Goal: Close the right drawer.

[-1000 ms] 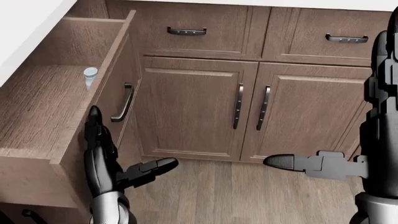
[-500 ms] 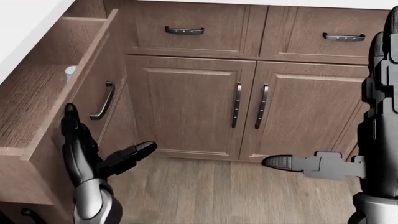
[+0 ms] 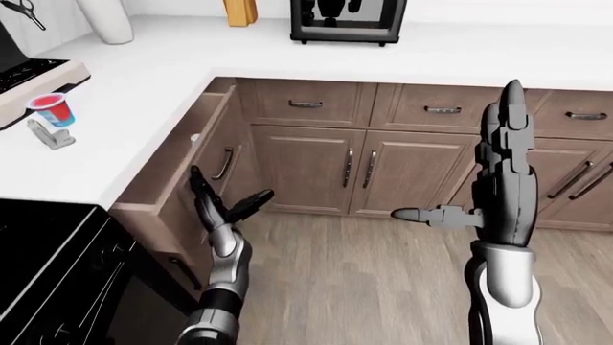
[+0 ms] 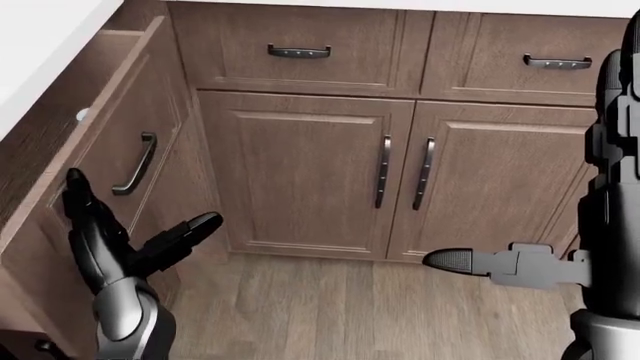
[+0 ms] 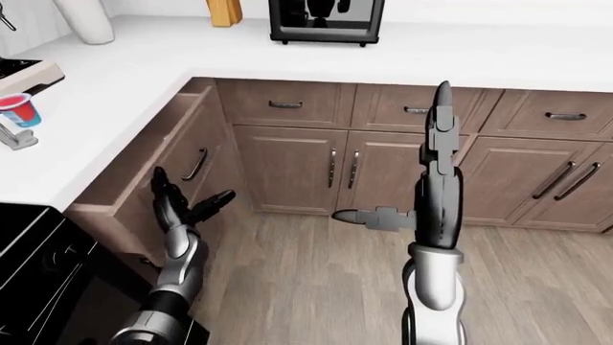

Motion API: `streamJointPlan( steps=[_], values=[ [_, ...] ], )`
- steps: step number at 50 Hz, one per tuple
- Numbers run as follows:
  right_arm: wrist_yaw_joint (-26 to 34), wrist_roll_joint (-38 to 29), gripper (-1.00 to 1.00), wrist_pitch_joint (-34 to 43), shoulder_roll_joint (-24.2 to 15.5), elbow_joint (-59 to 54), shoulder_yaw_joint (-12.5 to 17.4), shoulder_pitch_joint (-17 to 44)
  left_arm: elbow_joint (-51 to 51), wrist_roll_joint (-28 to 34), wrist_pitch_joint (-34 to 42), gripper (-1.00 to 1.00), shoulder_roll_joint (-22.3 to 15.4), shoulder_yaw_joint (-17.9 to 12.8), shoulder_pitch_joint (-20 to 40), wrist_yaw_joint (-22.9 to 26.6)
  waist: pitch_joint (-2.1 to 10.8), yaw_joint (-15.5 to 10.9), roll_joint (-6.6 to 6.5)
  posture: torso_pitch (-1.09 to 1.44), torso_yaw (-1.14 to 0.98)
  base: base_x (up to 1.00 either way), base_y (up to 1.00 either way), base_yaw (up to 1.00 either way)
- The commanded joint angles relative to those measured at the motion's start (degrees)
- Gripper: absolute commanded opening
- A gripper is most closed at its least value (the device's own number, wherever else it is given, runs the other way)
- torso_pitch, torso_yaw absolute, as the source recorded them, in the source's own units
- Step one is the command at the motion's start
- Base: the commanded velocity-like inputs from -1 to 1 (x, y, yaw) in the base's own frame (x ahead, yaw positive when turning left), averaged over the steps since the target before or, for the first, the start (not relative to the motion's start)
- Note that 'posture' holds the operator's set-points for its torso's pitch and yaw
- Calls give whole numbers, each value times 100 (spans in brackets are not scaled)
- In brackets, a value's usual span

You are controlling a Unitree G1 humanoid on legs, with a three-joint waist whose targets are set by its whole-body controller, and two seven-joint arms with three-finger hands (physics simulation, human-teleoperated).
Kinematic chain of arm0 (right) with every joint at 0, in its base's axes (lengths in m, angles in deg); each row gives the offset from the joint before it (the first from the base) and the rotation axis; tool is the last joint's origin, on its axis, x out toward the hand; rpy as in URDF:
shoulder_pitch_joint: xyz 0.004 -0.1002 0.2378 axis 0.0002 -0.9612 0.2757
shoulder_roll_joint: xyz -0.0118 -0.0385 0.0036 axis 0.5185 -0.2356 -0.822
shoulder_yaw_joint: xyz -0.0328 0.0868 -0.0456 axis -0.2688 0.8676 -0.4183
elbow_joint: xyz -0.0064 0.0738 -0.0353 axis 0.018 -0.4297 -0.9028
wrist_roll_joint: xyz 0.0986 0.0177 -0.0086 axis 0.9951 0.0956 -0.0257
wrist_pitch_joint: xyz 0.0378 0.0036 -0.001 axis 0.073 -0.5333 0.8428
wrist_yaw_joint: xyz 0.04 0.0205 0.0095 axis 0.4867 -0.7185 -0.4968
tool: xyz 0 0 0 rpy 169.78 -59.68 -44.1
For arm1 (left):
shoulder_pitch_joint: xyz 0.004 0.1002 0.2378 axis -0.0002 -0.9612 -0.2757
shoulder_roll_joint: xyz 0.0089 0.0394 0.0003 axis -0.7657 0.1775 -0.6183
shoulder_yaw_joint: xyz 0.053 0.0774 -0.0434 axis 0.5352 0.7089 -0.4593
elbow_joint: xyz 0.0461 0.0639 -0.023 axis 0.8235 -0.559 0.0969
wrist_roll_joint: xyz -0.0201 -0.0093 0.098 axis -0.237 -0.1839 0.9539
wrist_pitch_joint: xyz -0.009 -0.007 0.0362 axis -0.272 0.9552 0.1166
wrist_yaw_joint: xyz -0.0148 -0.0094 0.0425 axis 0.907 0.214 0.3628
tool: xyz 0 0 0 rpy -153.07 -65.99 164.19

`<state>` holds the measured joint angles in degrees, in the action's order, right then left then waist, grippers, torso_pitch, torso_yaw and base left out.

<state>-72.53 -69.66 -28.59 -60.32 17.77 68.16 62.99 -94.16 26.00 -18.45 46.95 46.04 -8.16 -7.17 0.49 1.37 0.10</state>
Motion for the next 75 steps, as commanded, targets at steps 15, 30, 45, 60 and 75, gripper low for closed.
streamJointPlan(
  steps=[15,30,45,60,75],
  values=[
    [-29,-28,100,-180,-22,154,-9,98,-117,-359,-158,100,-390,-325,331,-290,118,-35,-3,0,0,0,0,0],
    [-26,-34,100,-188,-28,127,-7,109,28,-457,-62,100,-547,-405,314,-396,118,-29,-11,0,0,0,0,0],
    [-34,-42,100,-156,-37,127,1,129,-130,-628,-144,100,-810,-565,434,-501,106,-17,-15,0,0,0,0,0],
    [-41,-71,100,-219,-28,27,-39,135,-341,-1029,-136,100,-1180,-779,556,-559,97,23,-35,0,0,0,0,0],
    [-41,-74,100,-250,-31,-7,-39,134,-547,-1273,-250,100,-1517,-923,664,-645,95,58,-54,0,0,0,0,0]
  ],
)
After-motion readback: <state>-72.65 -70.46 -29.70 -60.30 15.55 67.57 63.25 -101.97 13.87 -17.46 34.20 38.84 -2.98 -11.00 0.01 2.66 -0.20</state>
